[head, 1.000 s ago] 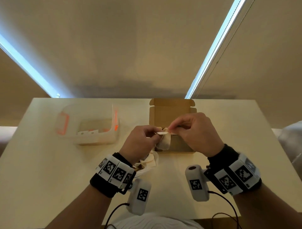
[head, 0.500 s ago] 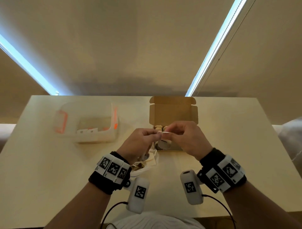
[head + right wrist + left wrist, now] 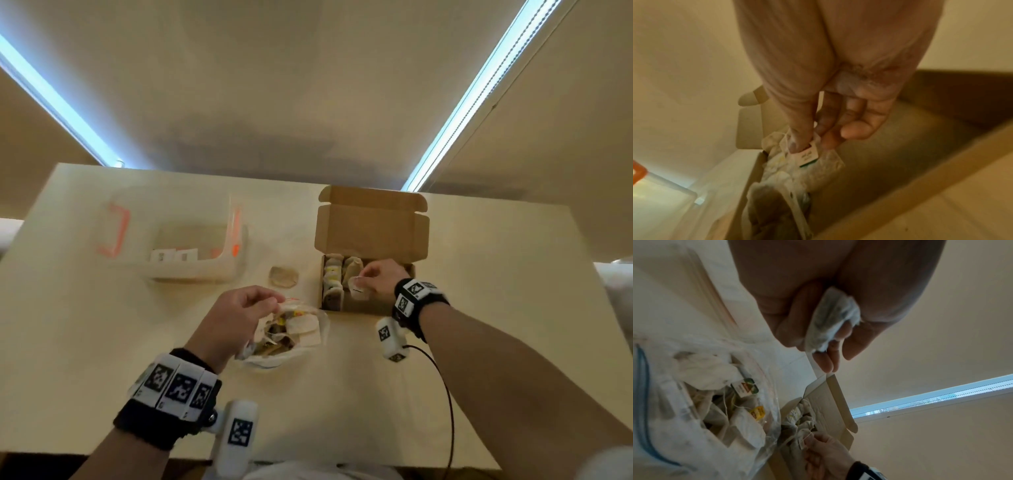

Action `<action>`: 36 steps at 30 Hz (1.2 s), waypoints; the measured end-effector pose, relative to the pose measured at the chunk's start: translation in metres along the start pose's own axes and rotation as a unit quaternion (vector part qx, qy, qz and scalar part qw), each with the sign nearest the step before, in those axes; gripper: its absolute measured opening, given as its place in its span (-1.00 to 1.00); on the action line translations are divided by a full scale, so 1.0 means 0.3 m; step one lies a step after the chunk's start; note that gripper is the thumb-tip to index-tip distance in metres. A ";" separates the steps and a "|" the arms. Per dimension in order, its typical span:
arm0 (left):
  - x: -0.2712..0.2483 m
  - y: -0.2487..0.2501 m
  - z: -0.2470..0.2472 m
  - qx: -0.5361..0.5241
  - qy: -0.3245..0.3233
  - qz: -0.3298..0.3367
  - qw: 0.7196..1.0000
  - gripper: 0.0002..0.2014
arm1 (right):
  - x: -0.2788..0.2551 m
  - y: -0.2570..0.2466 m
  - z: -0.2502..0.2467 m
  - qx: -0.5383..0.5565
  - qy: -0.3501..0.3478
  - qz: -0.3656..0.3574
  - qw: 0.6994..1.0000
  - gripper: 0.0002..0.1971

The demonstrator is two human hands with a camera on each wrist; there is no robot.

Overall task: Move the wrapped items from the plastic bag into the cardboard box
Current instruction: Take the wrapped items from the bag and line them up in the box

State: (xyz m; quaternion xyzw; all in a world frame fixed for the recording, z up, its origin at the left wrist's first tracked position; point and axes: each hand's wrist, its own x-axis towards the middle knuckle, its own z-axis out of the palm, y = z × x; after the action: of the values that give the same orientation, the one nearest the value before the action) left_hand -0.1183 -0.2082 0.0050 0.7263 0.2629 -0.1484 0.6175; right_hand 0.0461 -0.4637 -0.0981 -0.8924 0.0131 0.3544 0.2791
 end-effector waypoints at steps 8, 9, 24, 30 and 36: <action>-0.004 -0.025 -0.035 -0.050 0.018 -0.017 0.998 -0.80 | 0.083 0.008 0.096 0.086 0.048 0.071 0.993 -0.85; -0.001 -0.026 -0.035 -0.050 0.018 -0.018 0.998 -0.80 | 0.085 0.010 0.101 0.096 0.060 0.075 0.991 -0.82; 0.028 -0.069 -0.085 -0.138 0.061 -0.038 0.988 -0.86 | 0.111 -0.441 0.366 -0.247 -0.017 -0.099 0.964 -0.65; 0.009 -0.113 -0.126 -0.151 0.067 -0.031 0.986 -0.87 | 0.174 -0.438 0.404 -0.318 0.000 -0.084 0.944 -0.56; 0.043 -0.116 -0.097 -0.142 0.065 -0.042 0.987 -0.90 | 0.113 -0.418 0.332 -0.130 -0.007 -0.091 0.987 -0.95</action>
State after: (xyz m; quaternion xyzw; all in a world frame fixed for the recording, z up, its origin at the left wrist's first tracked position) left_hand -0.1306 -0.1737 -0.0249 0.6277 0.3511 -0.0881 0.6892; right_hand 0.0370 -0.3014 -0.1174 -0.9161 -0.1161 0.3325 0.1917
